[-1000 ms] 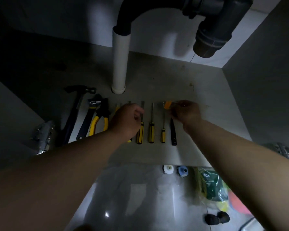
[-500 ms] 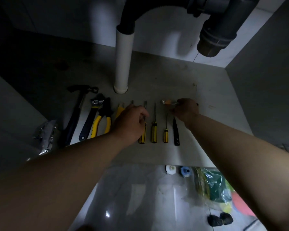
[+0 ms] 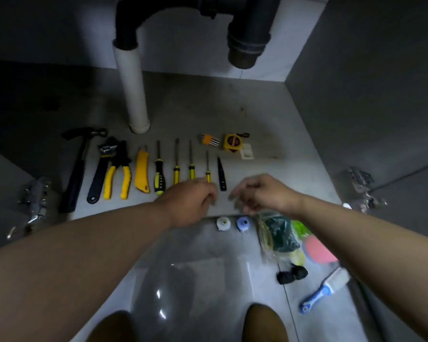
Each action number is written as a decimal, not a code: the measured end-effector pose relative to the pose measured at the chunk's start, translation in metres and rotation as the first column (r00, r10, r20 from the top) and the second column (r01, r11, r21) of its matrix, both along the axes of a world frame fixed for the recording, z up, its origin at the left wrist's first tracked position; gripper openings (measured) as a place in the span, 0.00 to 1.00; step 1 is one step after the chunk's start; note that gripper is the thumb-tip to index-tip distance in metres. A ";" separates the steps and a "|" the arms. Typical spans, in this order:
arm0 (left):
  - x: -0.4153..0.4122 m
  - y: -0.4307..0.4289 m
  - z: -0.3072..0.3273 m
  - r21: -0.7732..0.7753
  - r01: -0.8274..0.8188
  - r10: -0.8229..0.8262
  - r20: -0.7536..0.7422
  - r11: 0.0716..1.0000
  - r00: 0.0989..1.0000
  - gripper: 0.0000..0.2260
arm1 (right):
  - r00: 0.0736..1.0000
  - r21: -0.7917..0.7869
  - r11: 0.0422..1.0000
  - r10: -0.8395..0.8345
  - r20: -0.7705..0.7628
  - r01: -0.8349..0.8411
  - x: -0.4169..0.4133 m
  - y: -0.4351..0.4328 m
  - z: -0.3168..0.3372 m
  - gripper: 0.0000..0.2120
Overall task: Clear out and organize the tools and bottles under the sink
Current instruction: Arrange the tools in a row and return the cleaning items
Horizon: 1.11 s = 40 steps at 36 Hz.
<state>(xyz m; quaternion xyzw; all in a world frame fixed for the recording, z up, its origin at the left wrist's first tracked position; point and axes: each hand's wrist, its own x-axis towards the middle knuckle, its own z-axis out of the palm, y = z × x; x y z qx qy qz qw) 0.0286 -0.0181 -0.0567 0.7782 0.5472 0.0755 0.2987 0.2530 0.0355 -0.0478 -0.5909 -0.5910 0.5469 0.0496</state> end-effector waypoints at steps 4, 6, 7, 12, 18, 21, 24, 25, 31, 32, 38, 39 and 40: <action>0.023 -0.020 -0.012 -0.148 0.165 -0.181 -0.103 0.975 0.978 0.09 | 0.969 -0.162 0.975 0.180 0.169 -0.153 0.027 -0.040 -0.023 0.07; 0.032 -0.027 -0.021 -0.195 0.211 -0.238 -0.124 0.958 0.963 0.10 | 0.945 -0.121 0.973 0.221 0.242 -0.197 0.033 -0.053 -0.043 0.08; 0.035 -0.030 -0.027 -0.219 0.226 -0.256 -0.119 0.949 0.959 0.11 | 0.911 -0.082 0.962 0.273 0.310 -0.260 0.035 -0.057 -0.051 0.10; 0.045 -0.038 -0.060 -0.132 0.383 -0.403 -0.218 0.914 0.889 0.21 | 0.797 0.152 0.862 0.361 0.485 -0.483 0.038 -0.071 -0.084 0.19; 0.053 -0.043 -0.092 -0.287 0.324 -0.413 -0.347 0.901 0.842 0.36 | 0.803 0.205 0.870 0.292 0.520 -0.449 0.033 -0.075 -0.104 0.34; 0.064 -0.043 -0.102 -0.264 0.290 -0.374 -0.366 0.920 0.852 0.39 | 0.813 0.209 0.893 0.237 0.532 -0.398 0.029 -0.074 -0.112 0.33; 0.074 -0.040 -0.110 -0.220 0.238 -0.308 -0.378 0.946 0.873 0.40 | 0.808 0.240 0.892 0.197 0.555 -0.382 0.023 -0.071 -0.119 0.30; 0.077 -0.039 -0.111 -0.204 0.229 -0.293 -0.381 0.952 0.877 0.40 | 0.820 0.252 0.898 0.178 0.544 -0.362 0.022 -0.071 -0.121 0.28; 0.083 -0.033 -0.120 -0.054 0.214 -0.218 -0.366 0.975 0.905 0.31 | 0.852 0.290 0.925 0.063 0.520 -0.245 0.018 -0.076 -0.131 0.14; 0.083 -0.034 -0.122 -0.054 0.214 -0.219 -0.363 0.975 0.906 0.29 | 0.851 0.282 0.930 0.060 0.523 -0.238 0.018 -0.079 -0.133 0.14; 0.077 -0.043 -0.129 -0.094 0.190 -0.211 -0.355 0.977 0.911 0.24 | 0.854 0.260 0.921 0.127 0.505 -0.291 0.021 -0.097 -0.133 0.10; 0.076 -0.045 -0.128 -0.102 0.180 -0.205 -0.358 0.978 0.911 0.24 | 0.851 0.251 0.915 0.155 0.502 -0.315 0.022 -0.098 -0.131 0.10; 0.074 -0.048 -0.127 -0.106 0.175 -0.202 -0.368 0.979 0.908 0.23 | 0.849 0.241 0.907 0.193 0.491 -0.345 0.022 -0.097 -0.128 0.10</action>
